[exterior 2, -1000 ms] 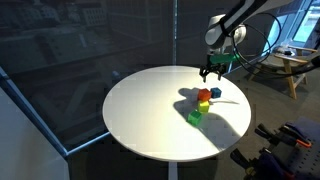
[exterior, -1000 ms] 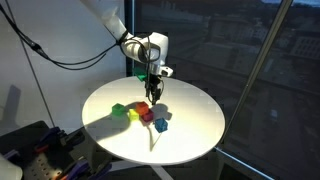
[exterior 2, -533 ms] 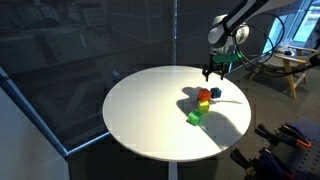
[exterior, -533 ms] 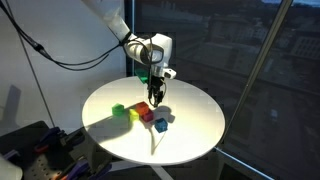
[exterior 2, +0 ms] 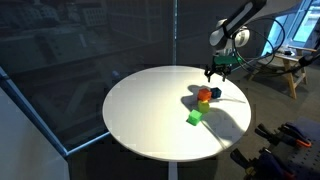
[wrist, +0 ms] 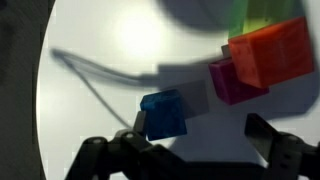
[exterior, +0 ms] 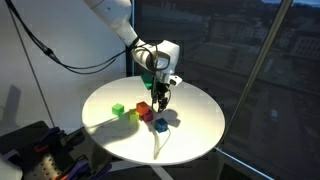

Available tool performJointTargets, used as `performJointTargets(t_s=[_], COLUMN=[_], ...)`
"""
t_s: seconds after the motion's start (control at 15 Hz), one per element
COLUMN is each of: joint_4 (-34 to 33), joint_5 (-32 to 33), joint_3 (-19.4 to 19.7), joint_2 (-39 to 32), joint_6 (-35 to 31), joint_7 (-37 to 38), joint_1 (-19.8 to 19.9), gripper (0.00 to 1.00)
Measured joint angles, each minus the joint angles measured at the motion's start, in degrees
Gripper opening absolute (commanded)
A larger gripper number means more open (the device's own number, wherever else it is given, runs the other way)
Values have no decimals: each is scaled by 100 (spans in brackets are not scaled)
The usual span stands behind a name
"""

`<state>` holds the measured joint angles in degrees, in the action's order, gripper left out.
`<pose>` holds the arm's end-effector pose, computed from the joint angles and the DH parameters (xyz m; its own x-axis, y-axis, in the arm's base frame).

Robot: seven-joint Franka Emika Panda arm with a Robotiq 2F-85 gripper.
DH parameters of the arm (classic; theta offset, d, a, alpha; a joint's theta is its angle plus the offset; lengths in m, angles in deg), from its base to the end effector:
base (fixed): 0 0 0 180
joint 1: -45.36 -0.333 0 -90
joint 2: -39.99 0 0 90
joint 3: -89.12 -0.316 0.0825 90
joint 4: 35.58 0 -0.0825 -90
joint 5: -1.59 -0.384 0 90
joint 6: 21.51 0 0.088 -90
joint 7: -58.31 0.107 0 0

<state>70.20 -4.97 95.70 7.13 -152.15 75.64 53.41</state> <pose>0.6103 -0.1529 0.2038 0.8032 -0.5808 -0.1322 -0.5828 -0.8121 0.0267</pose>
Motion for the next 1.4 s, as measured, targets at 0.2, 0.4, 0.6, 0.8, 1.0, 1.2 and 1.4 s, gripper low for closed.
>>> performJointTargets(t_s=[0.2, 0.4, 0.6, 0.8, 1.0, 1.2, 1.4], joint_4=[-143, -206, -237, -276, -345, -430, -509], joint_5=[-8, -8, -8, -8, -8, -8, -8], joint_3=[33, 60, 66, 74, 88, 109, 132], joint_2=[-185, -326, -471, -621, -762, -890, -1002], joint_6=[-88, -324, -538, -660, -714, -722, -722], joint_7=[0, 0, 0, 0, 0, 0, 0], joint_1=[46, 49, 49, 50, 50, 55, 70], gripper=[100, 100, 100, 100, 100, 100, 100])
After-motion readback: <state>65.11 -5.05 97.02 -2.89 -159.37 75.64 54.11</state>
